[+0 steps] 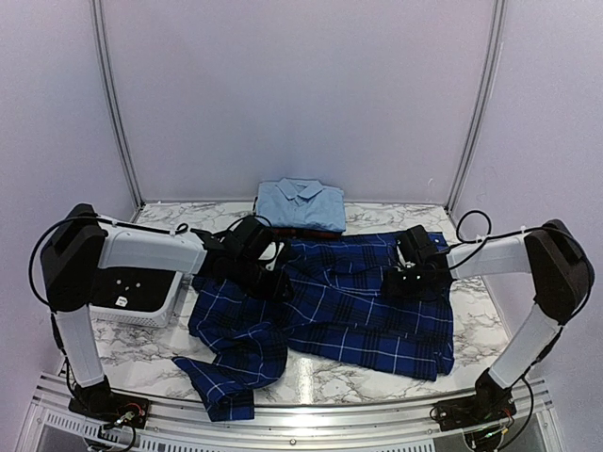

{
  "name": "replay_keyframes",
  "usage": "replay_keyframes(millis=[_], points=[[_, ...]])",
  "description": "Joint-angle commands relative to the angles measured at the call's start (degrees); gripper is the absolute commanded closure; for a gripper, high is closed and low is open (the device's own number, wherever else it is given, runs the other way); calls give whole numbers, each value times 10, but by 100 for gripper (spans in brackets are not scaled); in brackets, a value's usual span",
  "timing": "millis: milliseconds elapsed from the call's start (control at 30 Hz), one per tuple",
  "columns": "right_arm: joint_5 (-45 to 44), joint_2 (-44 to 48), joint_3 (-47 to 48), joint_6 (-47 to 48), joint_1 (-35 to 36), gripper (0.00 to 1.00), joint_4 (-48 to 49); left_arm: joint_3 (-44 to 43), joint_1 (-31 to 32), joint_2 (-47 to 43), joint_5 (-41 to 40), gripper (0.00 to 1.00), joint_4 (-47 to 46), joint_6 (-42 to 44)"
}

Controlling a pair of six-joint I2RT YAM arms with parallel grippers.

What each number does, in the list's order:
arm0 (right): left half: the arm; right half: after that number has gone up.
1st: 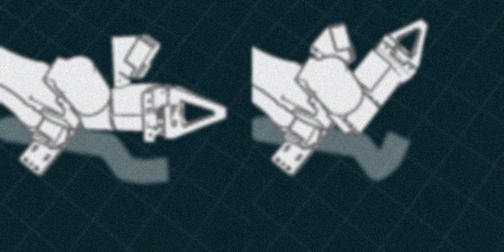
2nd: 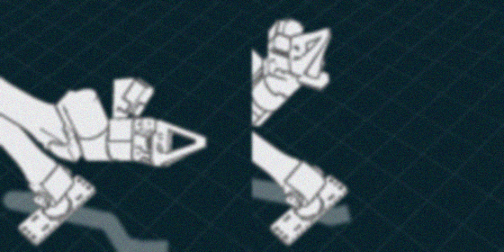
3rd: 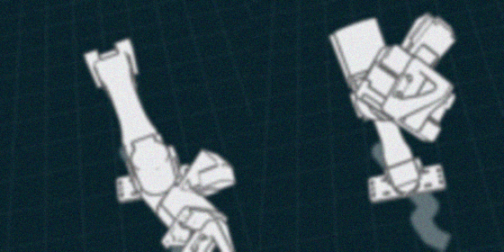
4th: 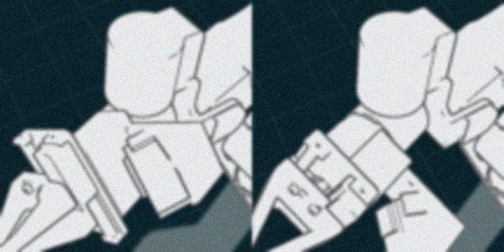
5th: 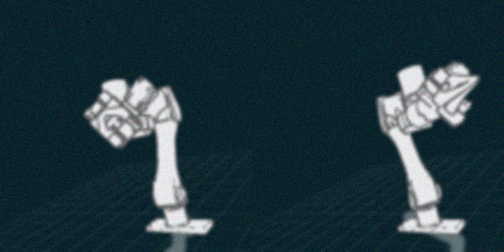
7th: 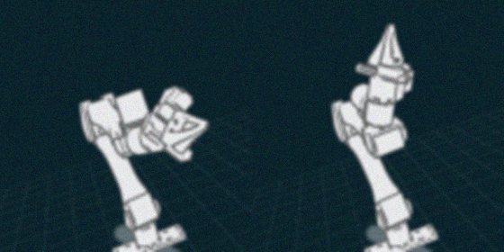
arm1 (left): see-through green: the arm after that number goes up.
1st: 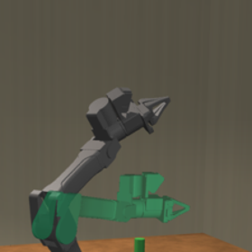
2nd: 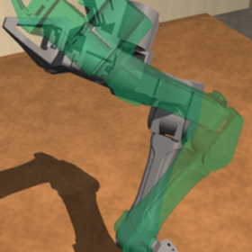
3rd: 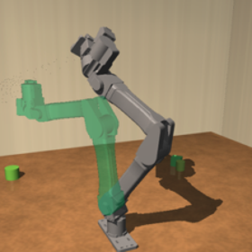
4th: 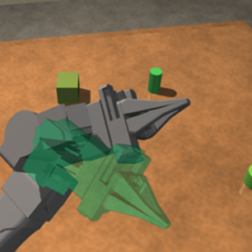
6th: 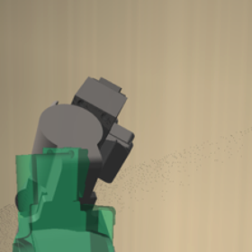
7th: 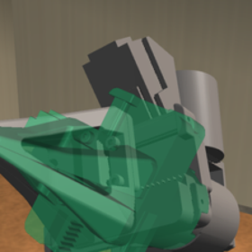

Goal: Fold and stack the long sleeve shirts
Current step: Smooth out the flattened shirt at the center of the board.

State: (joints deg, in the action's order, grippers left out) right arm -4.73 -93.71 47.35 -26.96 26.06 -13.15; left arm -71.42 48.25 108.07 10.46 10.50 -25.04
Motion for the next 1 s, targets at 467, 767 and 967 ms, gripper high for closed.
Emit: replay_keyframes(millis=[467, 767, 967], points=[[97, -30, 79, -28, -110, 93, 51, 67, 42, 38, 26, 66, 32, 8], [184, -76, 106, -85, -227, 91, 103, 116, 68, 20, 36, 68, 44, 18], [170, -92, 101, -80, -254, 70, 102, 154, 83, -5, 50, 68, 44, 23]])
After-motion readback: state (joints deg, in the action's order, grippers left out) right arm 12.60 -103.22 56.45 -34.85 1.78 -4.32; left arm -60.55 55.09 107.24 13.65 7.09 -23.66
